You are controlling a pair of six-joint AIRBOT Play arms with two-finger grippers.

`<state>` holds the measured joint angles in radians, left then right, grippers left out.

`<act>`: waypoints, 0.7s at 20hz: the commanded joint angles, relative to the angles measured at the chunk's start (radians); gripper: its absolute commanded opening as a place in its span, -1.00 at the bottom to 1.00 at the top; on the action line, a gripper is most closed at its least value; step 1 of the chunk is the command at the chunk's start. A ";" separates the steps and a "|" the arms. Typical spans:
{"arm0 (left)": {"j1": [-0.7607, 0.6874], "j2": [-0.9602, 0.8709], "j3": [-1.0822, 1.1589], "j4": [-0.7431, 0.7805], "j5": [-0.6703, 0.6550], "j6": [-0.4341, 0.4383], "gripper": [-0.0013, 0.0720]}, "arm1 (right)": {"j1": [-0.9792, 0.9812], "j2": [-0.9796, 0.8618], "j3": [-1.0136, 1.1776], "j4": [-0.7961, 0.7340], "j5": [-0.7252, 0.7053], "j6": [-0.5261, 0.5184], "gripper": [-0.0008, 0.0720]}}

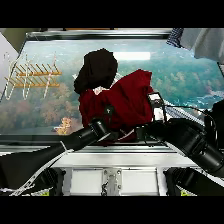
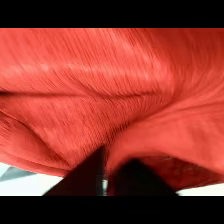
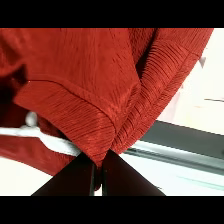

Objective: Fold the clothes and pants, and hang the long-sleeved shirts on hangers.

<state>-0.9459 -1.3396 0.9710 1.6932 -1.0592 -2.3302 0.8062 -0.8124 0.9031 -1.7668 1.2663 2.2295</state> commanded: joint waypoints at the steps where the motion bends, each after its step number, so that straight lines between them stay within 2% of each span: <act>1: 0.079 0.078 0.084 0.017 -0.045 0.135 -0.92 | -0.125 -0.003 0.061 -0.002 0.058 -0.148 -0.90; 4: 0.178 0.215 0.372 -0.001 -0.098 0.279 -0.92 | -0.331 -0.031 0.303 -0.002 0.177 -0.391 -0.90; 6: 0.204 0.267 0.612 -0.064 -0.093 0.351 -0.92 | -0.398 -0.076 0.529 -0.002 0.255 -0.494 -0.90; 10: 0.113 0.255 0.985 -0.113 -0.111 0.485 -0.92 | -0.385 -0.148 0.880 -0.002 0.322 -0.517 -0.90; 14: 0.101 0.193 1.065 -0.087 -0.256 0.494 -0.92 | -0.381 -0.153 0.939 -0.002 0.423 -0.472 -0.90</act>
<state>-0.8368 -1.1172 1.9484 1.5921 -1.2160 -1.8801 0.4309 -0.9504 1.7653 -1.7607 1.5887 1.7573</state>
